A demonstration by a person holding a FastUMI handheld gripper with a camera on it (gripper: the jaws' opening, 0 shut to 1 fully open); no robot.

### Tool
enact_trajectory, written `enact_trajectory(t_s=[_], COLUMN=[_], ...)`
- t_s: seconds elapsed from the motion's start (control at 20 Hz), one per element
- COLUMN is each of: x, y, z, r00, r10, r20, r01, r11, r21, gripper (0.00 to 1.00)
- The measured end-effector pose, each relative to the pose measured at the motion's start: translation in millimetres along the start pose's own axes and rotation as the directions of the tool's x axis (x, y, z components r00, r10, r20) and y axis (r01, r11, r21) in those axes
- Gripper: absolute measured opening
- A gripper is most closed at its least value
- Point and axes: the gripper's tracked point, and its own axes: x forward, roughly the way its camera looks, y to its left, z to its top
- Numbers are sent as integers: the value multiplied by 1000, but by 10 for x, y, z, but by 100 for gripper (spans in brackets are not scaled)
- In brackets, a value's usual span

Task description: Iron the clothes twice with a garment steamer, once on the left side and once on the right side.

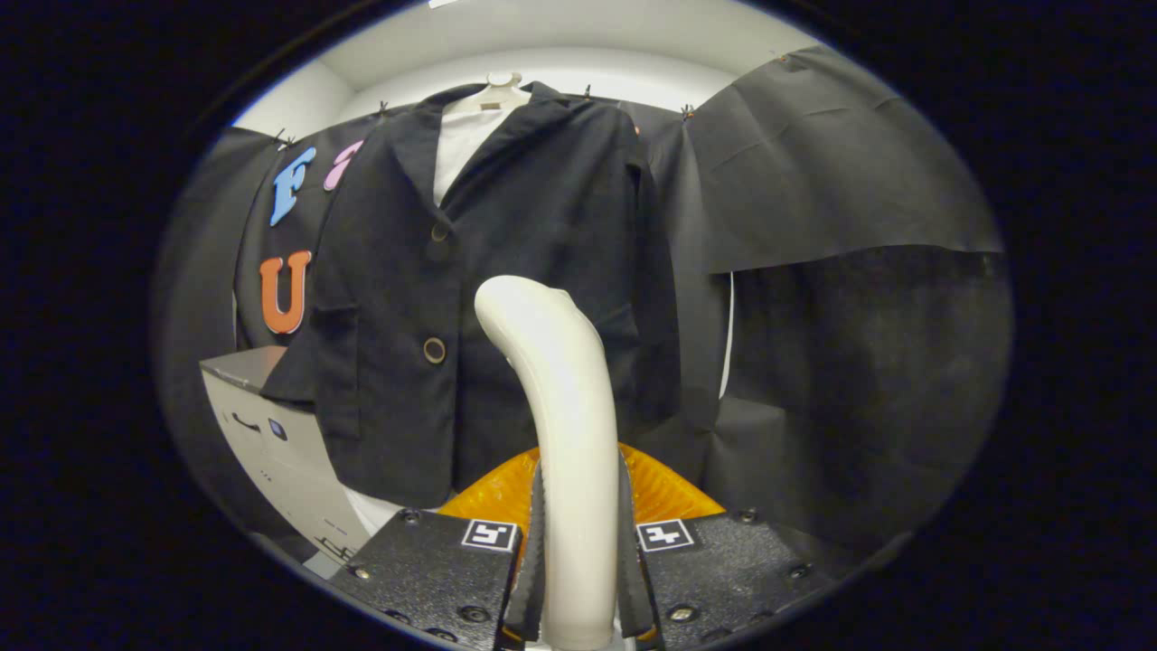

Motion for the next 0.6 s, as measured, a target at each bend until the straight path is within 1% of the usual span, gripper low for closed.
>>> enact_trajectory(t_s=[0.15,0.3,0.4,0.6], x=[-30,-104,-133,-139], y=[49,81,93,77], z=[-419,-753,-896,-996], r00=[997,988,982,974], r10=[-18,-40,-59,-94], r20=[-75,-151,-177,-206], r01=[16,35,53,86], r11=[999,999,998,995], r21=[-30,-35,-38,-47], gripper=[35,35,35,35])
